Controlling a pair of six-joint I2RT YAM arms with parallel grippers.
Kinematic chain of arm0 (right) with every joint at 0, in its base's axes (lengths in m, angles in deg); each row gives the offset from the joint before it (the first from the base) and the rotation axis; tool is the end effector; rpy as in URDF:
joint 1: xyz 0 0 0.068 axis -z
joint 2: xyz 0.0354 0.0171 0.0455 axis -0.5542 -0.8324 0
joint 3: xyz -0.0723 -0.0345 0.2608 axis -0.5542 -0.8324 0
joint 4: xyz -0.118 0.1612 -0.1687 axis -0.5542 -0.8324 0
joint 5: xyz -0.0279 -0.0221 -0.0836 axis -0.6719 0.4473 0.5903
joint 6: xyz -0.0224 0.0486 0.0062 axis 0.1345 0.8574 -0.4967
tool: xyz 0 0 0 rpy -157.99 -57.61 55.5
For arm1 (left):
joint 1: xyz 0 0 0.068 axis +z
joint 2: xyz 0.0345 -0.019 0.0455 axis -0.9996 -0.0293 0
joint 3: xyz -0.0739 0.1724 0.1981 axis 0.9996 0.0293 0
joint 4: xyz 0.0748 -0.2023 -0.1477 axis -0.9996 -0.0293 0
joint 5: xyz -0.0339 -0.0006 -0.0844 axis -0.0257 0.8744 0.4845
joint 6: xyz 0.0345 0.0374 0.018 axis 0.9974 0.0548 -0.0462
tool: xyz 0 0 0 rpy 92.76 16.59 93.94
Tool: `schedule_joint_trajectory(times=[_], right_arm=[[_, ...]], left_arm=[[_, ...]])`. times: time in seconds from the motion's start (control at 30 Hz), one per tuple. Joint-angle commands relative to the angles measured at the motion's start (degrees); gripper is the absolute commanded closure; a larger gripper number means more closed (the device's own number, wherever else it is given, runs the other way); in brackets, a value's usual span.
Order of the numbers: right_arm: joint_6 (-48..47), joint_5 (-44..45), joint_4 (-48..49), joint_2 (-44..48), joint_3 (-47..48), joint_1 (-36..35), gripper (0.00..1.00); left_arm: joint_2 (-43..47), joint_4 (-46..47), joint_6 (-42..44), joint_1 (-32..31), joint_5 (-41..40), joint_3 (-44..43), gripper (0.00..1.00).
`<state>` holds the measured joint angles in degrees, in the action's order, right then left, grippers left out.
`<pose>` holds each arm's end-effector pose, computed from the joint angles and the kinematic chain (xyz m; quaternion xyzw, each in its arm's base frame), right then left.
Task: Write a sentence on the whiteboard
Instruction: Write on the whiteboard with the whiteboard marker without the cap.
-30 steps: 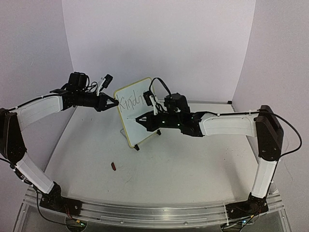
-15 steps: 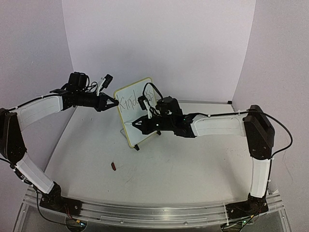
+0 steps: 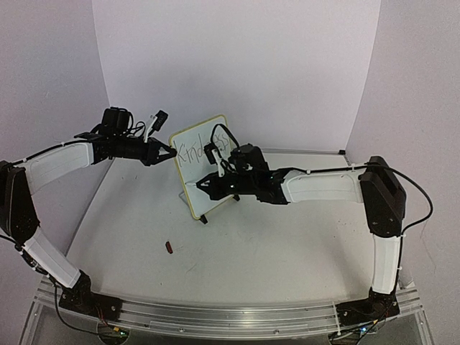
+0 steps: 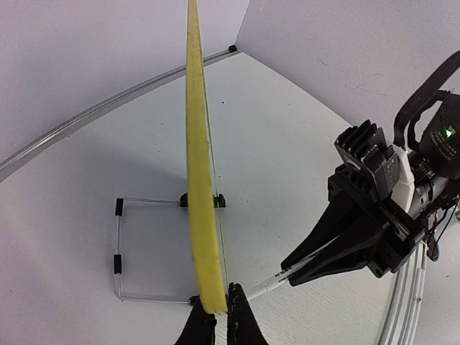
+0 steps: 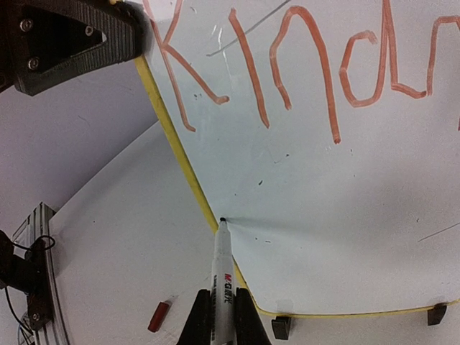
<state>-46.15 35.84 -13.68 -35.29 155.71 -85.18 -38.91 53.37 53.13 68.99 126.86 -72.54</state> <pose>0.2906 0.3816 0.2378 -0.3346 0.7402 0.4074 0.4173 0.3195 -0.1363 0.3138 0.3516 0.7613 -0.3436 0.4228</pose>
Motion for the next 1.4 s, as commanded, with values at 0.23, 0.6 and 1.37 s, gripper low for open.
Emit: schedule_joint_trajectory(times=[0.23, 0.6, 1.37], right_arm=[[-0.26, 6.05, 3.05, 1.7, -0.76, -0.18, 1.0], [0.0, 7.7, 4.75, 2.93, -2.67, -0.22, 1.0], [1.01, 2.65, 3.76, 0.37, -5.2, -0.19, 1.0]], left_arm=[[-0.34, -2.64, 1.78, -0.55, -1.65, -0.86, 1.0], [-0.73, -2.63, 1.77, -0.52, -1.59, -0.94, 1.0], [-0.96, -2.76, 1.8, -0.55, -1.64, -1.05, 1.0]])
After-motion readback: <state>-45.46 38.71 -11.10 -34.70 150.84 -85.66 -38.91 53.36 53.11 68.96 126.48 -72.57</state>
